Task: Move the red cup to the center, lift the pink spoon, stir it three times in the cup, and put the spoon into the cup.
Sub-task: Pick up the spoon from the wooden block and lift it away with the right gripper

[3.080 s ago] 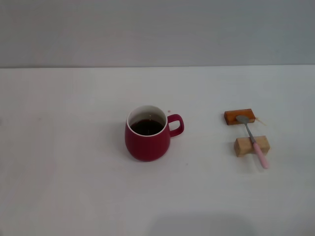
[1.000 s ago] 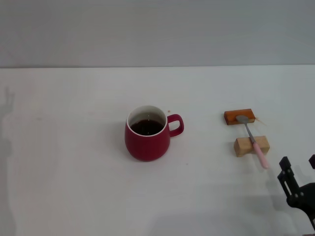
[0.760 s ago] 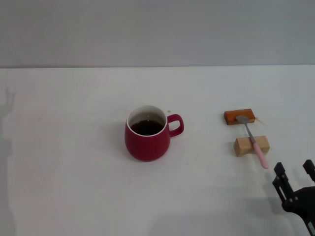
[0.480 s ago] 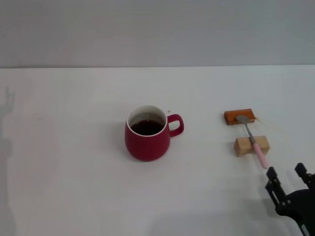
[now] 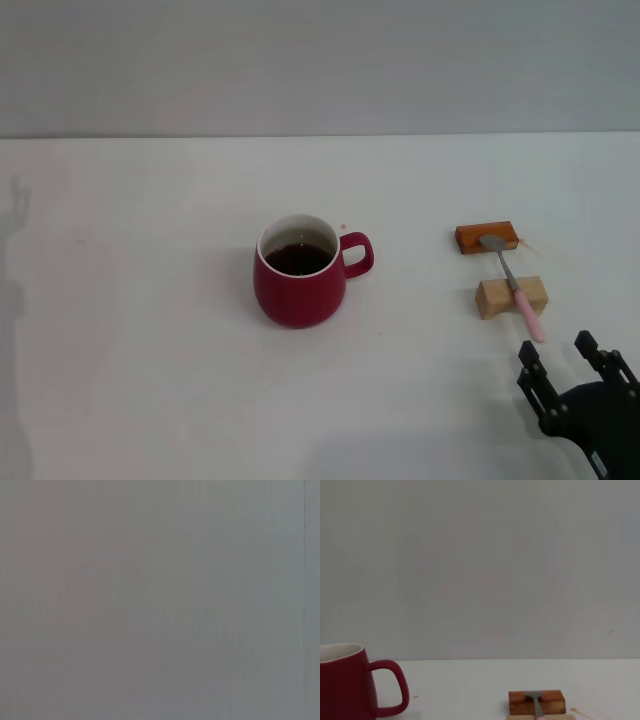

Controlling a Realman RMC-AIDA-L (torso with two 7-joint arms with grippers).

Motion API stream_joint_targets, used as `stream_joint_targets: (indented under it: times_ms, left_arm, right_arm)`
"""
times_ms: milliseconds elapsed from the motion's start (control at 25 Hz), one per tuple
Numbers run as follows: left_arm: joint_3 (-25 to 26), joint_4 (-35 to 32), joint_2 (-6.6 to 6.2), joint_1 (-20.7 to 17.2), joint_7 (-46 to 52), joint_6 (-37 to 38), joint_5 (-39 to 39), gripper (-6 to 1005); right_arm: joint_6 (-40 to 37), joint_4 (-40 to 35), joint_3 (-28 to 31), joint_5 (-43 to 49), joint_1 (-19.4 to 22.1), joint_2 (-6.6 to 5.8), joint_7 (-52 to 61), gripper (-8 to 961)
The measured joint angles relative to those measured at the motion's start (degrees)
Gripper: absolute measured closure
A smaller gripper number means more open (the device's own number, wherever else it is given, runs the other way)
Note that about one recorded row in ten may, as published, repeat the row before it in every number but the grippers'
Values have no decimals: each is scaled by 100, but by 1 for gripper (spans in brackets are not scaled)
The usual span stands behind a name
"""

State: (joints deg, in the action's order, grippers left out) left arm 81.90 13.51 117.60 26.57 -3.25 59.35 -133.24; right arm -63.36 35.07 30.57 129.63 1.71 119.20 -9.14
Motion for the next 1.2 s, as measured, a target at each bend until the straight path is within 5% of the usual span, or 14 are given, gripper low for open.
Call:
stream_joint_targets:
  times_ms: [1200]
  left_arm:
    - [1, 48, -36, 77, -135, 86, -1, 162]
  right_arm:
    - [580, -19, 36, -299, -506, -17, 1, 296]
